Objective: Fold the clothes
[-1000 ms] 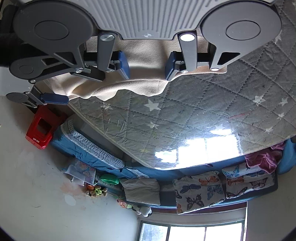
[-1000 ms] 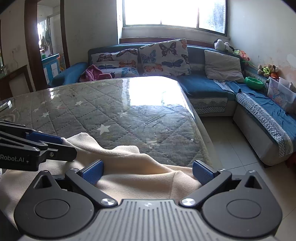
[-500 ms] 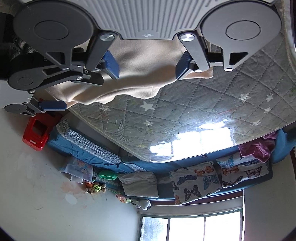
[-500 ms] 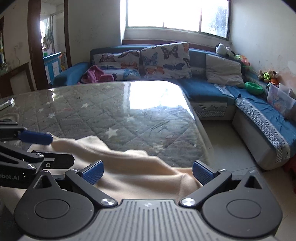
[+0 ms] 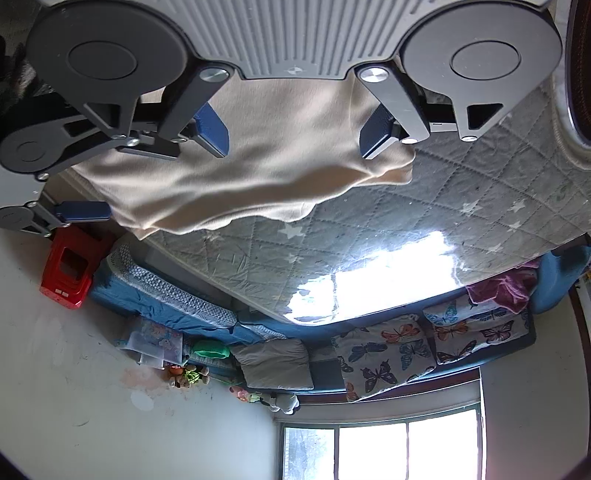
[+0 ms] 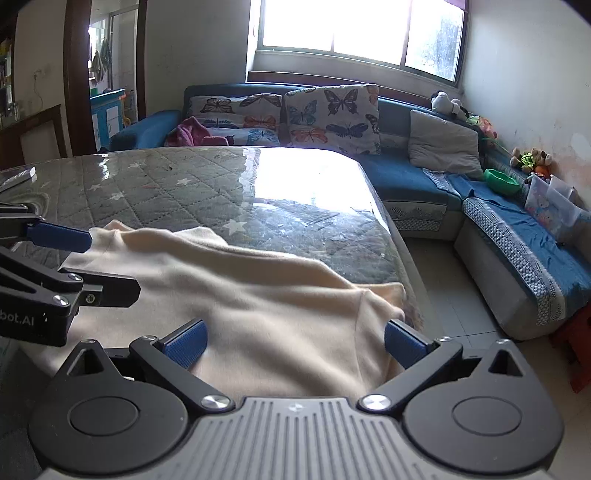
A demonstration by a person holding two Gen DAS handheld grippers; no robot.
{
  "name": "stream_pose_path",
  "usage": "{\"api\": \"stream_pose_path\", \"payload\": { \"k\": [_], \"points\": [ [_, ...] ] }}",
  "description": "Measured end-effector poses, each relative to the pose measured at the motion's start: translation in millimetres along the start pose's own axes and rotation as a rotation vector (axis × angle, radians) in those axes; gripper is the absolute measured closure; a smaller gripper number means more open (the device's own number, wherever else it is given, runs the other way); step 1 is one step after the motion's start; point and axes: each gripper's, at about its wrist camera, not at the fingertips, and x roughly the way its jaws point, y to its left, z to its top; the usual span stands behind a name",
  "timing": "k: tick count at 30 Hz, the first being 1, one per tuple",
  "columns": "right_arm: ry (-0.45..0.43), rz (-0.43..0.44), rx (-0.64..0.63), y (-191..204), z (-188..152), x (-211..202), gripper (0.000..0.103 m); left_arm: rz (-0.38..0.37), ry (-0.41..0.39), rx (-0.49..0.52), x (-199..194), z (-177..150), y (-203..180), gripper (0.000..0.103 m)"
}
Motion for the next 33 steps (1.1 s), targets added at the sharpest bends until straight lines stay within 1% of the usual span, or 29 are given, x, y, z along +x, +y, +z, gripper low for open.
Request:
{"api": "stream_pose_path", "payload": {
  "k": [2,5,8,11,16,21,26,33],
  "points": [
    [-0.002,-0.004,0.002,0,-4,-4,0.000,0.016,-0.004,0.011,-3,-4,-2,0.020],
    [-0.007,-0.013,0.008,-1,-11,-11,0.000,0.043,-0.003,0.020,-8,-9,-4,0.014],
    [-0.014,-0.020,0.023,-3,-16,-19,0.000,0.063,0.011,0.018,-11,-14,-6,0.013],
    [-0.013,-0.026,0.025,-4,-20,-24,0.000,0.089,0.026,0.023,-14,-17,-7,0.010],
    [-0.015,-0.052,0.012,-4,-26,-32,0.000,0.121,0.074,-0.001,-17,-21,-5,0.005],
    [-0.024,-0.068,0.019,-5,-31,-40,0.000,0.165,0.126,-0.046,-23,-25,1,0.001],
    [-0.040,-0.074,0.019,-4,-32,-48,0.000,0.213,0.145,-0.066,-32,-29,5,0.000],
    [-0.056,-0.076,0.004,1,-33,-54,0.000,0.255,0.161,-0.076,-40,-35,7,0.000]
  ]
}}
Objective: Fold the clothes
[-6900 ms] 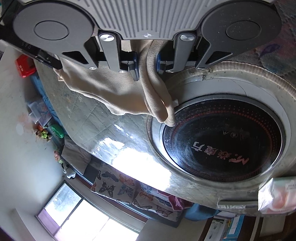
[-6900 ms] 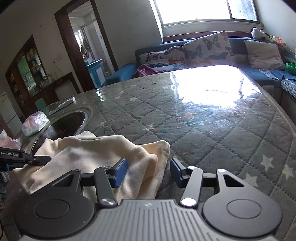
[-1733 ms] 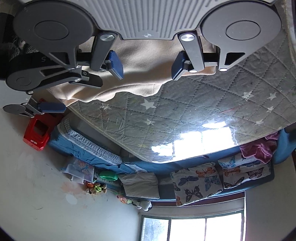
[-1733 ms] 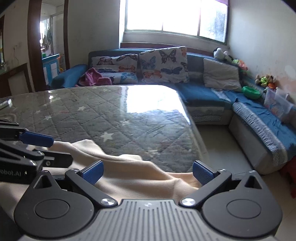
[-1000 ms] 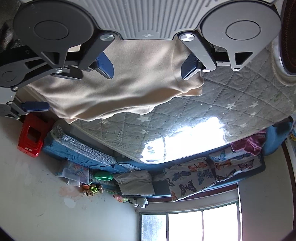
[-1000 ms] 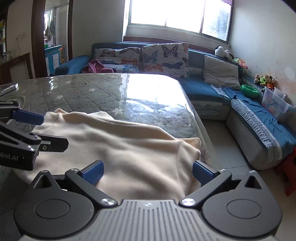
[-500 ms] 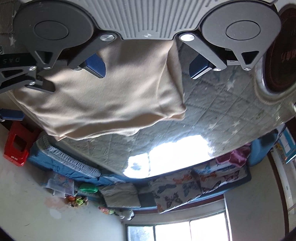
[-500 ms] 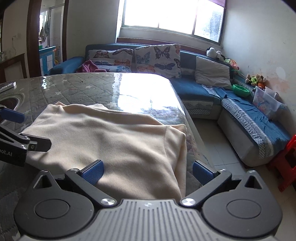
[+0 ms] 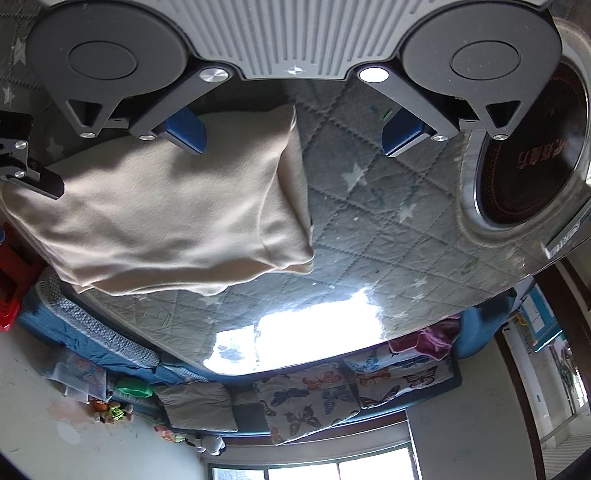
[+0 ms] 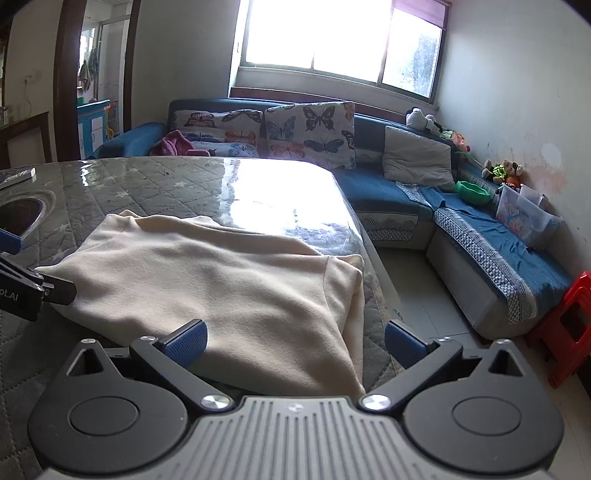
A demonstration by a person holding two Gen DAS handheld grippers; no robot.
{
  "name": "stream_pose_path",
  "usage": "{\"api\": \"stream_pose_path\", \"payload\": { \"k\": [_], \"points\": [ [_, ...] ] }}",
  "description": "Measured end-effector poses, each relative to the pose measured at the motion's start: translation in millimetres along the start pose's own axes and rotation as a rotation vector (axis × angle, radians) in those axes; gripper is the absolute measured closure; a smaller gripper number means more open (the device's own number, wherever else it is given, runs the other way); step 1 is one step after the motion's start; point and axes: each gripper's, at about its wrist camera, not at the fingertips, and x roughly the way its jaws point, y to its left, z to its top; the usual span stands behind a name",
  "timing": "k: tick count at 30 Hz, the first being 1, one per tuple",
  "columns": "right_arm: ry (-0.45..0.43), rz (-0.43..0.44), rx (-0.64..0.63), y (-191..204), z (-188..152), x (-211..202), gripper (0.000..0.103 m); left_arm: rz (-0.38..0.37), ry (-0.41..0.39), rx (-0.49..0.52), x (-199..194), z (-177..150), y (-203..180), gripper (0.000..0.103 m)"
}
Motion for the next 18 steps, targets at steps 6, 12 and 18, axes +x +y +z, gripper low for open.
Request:
{"api": "stream_pose_path", "payload": {
  "k": [6,12,18],
  "points": [
    [0.042,-0.009,-0.004,0,-10,4,0.000,0.010,0.006,-0.009,-2,-4,6,0.000],
    [-0.015,-0.002,0.007,-2,-3,-11,0.000,0.013,-0.002,-0.021,-6,-5,10,0.000],
    [-0.048,0.012,0.039,4,9,-5,0.000,0.021,-0.002,-0.022,-8,-6,10,0.000]
  ]
}}
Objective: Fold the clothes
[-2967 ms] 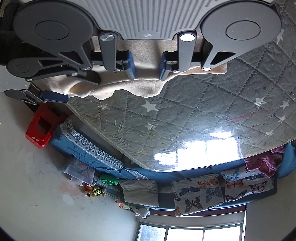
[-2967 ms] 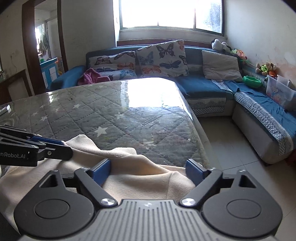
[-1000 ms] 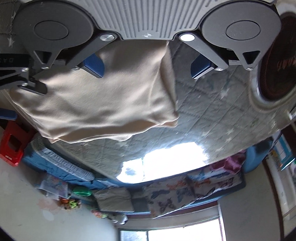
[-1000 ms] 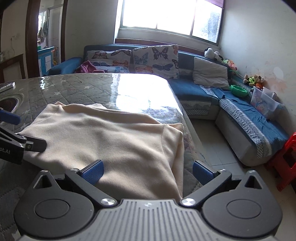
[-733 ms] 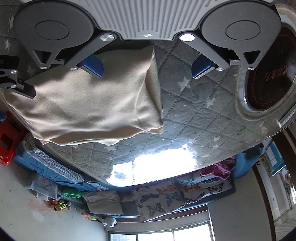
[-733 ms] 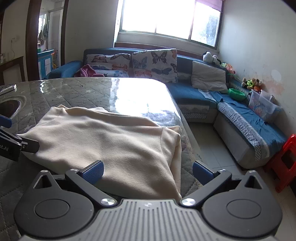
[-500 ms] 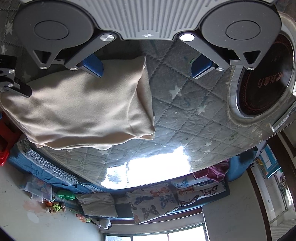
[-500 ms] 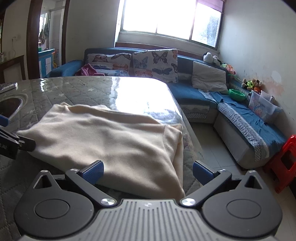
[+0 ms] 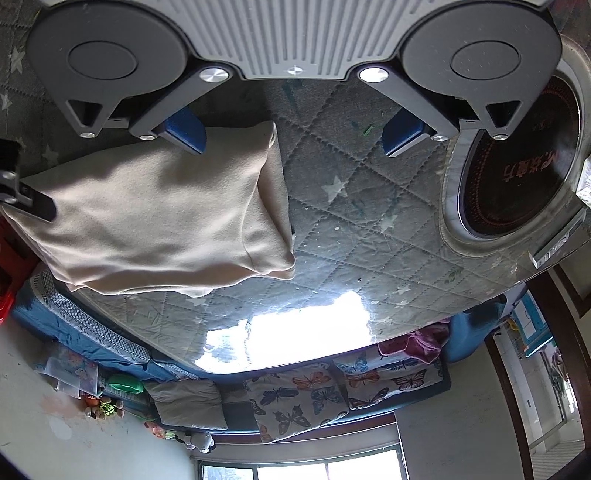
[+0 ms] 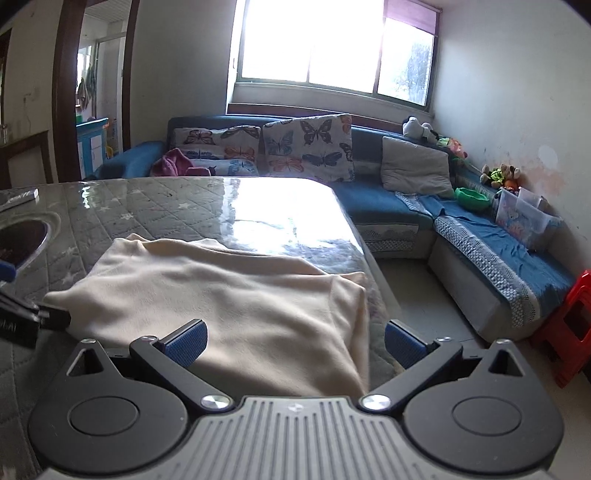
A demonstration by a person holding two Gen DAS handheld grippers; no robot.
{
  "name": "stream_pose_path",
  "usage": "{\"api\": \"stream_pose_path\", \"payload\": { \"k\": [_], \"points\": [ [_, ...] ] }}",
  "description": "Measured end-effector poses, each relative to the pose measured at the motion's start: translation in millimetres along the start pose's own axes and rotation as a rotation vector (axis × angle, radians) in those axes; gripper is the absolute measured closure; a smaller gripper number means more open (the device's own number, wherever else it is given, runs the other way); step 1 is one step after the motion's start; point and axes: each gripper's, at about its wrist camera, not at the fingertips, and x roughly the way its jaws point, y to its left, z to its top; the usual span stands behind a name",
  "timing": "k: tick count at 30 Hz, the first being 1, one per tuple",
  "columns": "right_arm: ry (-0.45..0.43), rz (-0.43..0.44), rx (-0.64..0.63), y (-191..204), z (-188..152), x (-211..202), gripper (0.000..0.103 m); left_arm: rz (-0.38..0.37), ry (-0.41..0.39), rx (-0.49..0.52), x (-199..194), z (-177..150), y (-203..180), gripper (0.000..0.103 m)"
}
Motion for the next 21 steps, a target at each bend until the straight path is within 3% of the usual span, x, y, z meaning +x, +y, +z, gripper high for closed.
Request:
{"api": "stream_pose_path", "payload": {
  "k": [8,21],
  "points": [
    [0.049,0.001,-0.045,16,-16,21,0.000,0.012,0.001,0.002,1,-1,1,0.000],
    [0.037,0.003,-0.057,9,-25,4,0.000,0.007,-0.004,-0.018,3,2,8,0.000]
  ]
}}
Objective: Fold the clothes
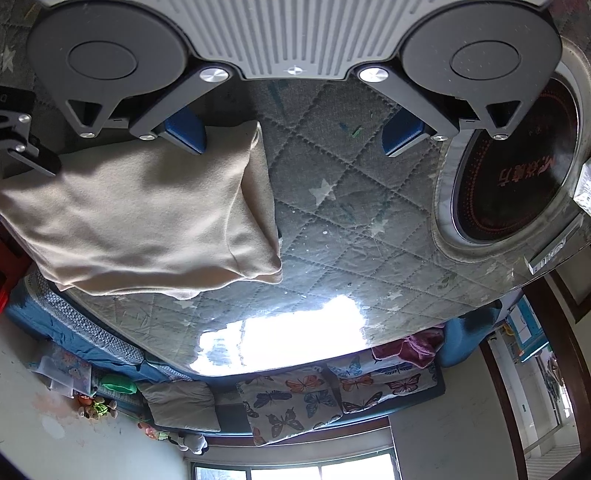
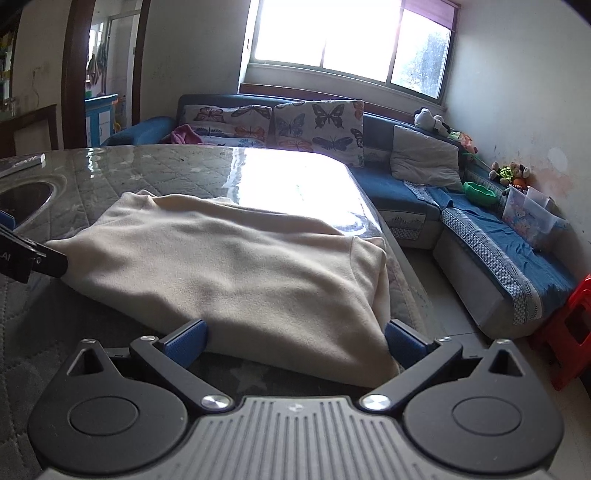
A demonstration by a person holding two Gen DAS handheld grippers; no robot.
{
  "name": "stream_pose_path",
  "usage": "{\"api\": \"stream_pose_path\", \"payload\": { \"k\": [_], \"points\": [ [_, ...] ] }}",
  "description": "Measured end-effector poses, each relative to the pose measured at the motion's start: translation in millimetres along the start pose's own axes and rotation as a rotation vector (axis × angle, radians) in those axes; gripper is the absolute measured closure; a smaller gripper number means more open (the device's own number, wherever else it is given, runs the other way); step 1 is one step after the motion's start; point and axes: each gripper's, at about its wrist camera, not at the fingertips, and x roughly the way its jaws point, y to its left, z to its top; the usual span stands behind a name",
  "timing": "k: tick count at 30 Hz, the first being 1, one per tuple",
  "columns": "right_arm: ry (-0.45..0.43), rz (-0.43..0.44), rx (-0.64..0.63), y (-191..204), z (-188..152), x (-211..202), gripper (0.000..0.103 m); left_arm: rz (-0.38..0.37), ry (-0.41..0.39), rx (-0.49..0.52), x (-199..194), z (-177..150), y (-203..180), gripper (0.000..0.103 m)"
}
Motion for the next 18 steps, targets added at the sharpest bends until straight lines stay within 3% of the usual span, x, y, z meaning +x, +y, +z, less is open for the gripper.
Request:
{"api": "stream_pose_path", "payload": {
  "k": [7,18],
  "points": [
    [-0.064,-0.020,0.033,-15,12,-15,0.000,-0.001,-0.029,0.000,3,13,-4,0.000],
    [-0.008,-0.039,0.070,-28,-1,1,0.000,-0.011,-0.003,0.008,20,10,-3,0.000]
  ]
}}
